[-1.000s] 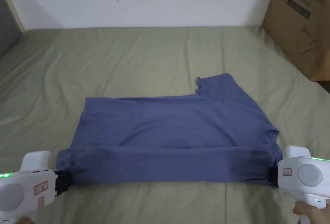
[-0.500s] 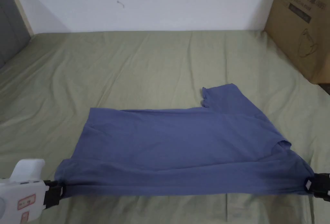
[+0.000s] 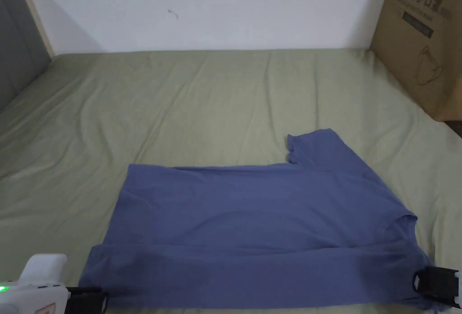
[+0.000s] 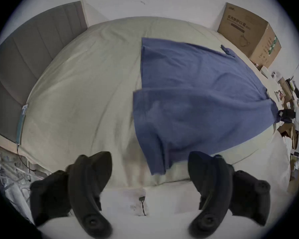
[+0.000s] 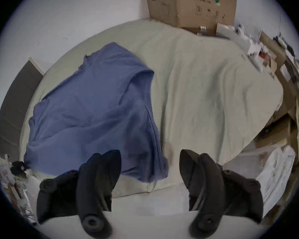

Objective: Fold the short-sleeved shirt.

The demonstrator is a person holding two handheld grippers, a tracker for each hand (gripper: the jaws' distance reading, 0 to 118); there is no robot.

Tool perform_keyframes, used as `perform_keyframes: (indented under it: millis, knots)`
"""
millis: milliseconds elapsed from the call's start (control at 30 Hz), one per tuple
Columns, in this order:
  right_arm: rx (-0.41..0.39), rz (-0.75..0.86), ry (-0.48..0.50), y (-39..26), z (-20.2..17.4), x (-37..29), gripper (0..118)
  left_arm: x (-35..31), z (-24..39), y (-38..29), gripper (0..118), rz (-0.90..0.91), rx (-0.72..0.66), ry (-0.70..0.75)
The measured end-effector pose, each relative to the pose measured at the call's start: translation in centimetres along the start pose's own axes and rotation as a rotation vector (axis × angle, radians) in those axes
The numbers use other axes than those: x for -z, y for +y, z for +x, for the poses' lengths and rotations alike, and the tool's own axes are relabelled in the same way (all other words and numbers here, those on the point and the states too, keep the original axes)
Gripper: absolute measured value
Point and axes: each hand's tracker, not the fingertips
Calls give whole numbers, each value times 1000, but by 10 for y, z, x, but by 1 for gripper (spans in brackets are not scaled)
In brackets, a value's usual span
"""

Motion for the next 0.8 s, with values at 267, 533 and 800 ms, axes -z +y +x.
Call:
perform_keyframes:
  millis: [267,533,800]
  knots:
    - [-86,71,68,52,-39,9,0,-23,19,47,0,133,-106,-102]
    - [-64,-2,114,92,-68,65,0,0,55,77,0,104,-104,-94]
    - [-91,23,12,207,-80,122,82,25,67,141,0,151,-167,-155]
